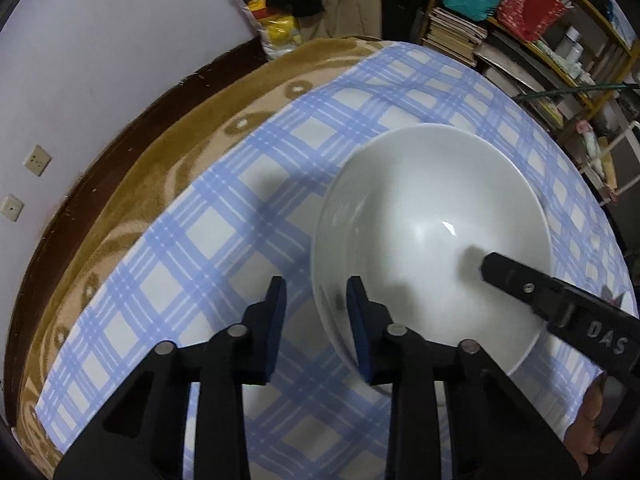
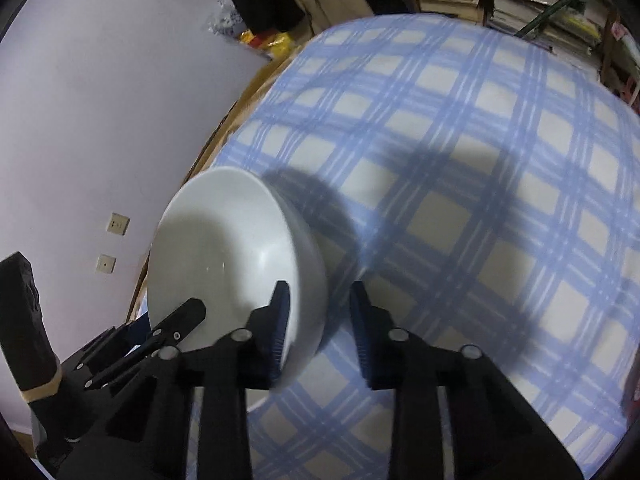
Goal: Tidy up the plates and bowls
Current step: 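Close both grippers on opposite rims of the white bowl, then lift and carry the white bowl with both grippers across the table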
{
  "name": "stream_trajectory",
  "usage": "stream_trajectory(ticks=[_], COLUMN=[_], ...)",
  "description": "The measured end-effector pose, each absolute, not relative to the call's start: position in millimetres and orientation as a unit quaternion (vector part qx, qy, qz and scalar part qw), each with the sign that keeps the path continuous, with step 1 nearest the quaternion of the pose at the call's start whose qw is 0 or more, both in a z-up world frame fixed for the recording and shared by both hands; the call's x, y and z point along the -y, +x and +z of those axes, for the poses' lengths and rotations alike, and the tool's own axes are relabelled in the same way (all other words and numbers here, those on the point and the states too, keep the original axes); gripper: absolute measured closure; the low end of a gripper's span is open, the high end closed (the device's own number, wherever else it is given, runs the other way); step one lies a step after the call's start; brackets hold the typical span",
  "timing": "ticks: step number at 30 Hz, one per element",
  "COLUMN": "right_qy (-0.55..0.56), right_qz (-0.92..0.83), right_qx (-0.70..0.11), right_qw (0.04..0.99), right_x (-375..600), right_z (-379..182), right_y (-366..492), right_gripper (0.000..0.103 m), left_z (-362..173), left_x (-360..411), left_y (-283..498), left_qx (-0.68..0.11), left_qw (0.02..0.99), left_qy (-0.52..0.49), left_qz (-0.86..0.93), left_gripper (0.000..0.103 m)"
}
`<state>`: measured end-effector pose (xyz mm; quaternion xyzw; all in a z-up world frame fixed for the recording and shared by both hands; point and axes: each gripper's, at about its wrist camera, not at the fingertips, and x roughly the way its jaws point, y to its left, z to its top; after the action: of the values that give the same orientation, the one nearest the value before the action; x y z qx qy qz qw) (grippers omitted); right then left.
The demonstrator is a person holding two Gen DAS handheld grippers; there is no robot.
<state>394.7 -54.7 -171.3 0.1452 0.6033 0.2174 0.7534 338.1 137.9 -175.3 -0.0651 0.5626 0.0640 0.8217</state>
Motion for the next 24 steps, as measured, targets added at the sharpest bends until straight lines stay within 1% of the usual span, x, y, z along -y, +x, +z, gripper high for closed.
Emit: stream_trajectory(ticks=[1, 3, 4, 5, 8, 11, 13, 24], right_qy=[0.142, 0.133, 0.126, 0.119, 0.108, 0.114, 0.115, 0.132], right_qz=[0.217, 0.205, 0.201, 0.197, 0.196, 0.192, 0.184, 0.153], right_qx=[-0.606, -0.608, -0.609, -0.607, -0.599, -0.600, -0.599, -0.593], right_qw=[0.752, 0.755, 0.757, 0.761, 0.768, 0.769, 0.770, 0.780], right_x=[53, 50, 49, 49, 50, 58, 63, 108], right_z=[-172, -175, -176, -177, -173, -168, -164, -141], right_y=[393, 389, 387, 384, 373, 364, 356, 318], right_gripper=[0.078, 0.088, 0.089, 0.090, 0.091, 0.090, 0.090, 0.088], left_z=[-175, -174, -173, -172, -168, -167, -163, -127], left_x=[-136, -130, -127, -122, -115, -121, -120, -71], left_y=[338, 336, 336, 335, 331, 329, 327, 304], left_qx=[-0.562, -0.558, -0.558, -0.555, -0.548, -0.555, -0.555, -0.509], left_qw=[0.823, 0.826, 0.827, 0.830, 0.835, 0.829, 0.829, 0.860], left_qy=[-0.061, -0.056, -0.052, -0.041, -0.017, -0.065, -0.074, -0.012], left_qz=[0.056, 0.048, 0.041, 0.040, 0.041, 0.021, 0.007, -0.048], left_gripper=[0.077, 0.082, 0.088, 0.088, 0.088, 0.088, 0.088, 0.088])
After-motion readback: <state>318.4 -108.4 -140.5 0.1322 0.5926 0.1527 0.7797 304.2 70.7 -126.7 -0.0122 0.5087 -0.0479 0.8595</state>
